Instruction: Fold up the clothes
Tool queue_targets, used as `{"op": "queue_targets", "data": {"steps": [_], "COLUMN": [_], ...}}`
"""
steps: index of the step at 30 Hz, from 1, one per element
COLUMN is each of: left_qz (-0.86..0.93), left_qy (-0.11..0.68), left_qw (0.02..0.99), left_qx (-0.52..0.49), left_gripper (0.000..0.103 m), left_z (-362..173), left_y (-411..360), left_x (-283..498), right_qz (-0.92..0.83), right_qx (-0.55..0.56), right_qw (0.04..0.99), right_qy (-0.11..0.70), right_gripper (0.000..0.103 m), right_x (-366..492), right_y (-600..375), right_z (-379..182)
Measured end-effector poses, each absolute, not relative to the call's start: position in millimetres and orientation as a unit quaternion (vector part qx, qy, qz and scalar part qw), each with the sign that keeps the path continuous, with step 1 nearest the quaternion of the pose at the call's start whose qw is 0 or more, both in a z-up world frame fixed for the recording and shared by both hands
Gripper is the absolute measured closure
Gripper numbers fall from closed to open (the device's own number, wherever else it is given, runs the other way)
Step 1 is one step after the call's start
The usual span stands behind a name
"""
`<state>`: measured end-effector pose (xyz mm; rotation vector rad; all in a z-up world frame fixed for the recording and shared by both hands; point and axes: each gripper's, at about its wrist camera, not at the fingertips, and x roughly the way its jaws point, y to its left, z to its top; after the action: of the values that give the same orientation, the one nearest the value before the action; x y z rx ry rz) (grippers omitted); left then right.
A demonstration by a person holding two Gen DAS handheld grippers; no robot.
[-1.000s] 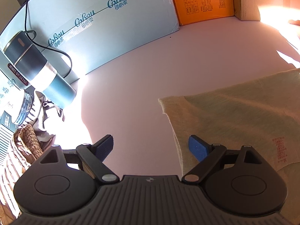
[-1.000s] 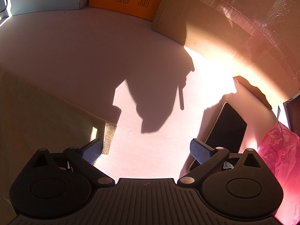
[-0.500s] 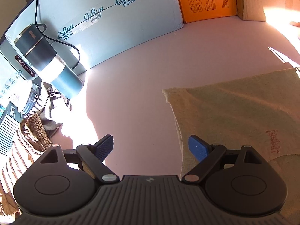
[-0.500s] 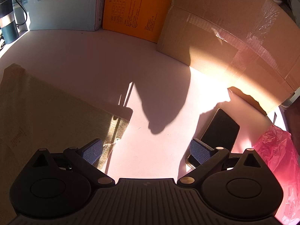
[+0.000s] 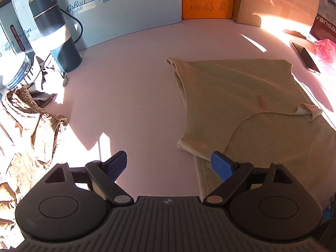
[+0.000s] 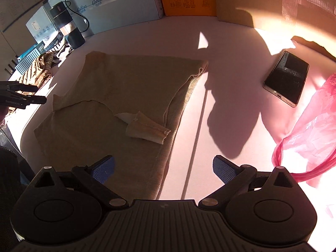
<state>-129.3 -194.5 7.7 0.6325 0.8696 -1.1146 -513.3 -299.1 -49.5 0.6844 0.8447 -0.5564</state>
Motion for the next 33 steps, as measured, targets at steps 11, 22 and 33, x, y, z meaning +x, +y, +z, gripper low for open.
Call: {"op": "queue_targets", "data": {"steps": [11, 22, 33], "left_qz": [-0.518, -0.535, -0.545], "left_qy": [0.447, 0.441, 0.439], "left_qw": [0.677, 0.668, 0.67], "left_qx": [0.272, 0.271, 0.248], "left_gripper": [0.017, 0.027, 0.099], "left_z": [-15.3, -19.8, -8.7], "left_y": [-173.2, -174.6, -175.7], "left_x": [-153.4, -171.8, -169.7], "right_qz": [-0.227, -0.192, -0.15], "right_qx": [0.421, 0.448, 0.528], "right_qw": [0.807, 0.801, 0.772], "right_qy": [0.346, 0.347, 0.32], "right_gripper": [0.016, 0.064, 0.099], "right_x": [-528.3, -520.4, -519.8], "right_y": [-271.0, -267.9, -283.4], "right_z": [-63.0, -70.8, -89.6]}}
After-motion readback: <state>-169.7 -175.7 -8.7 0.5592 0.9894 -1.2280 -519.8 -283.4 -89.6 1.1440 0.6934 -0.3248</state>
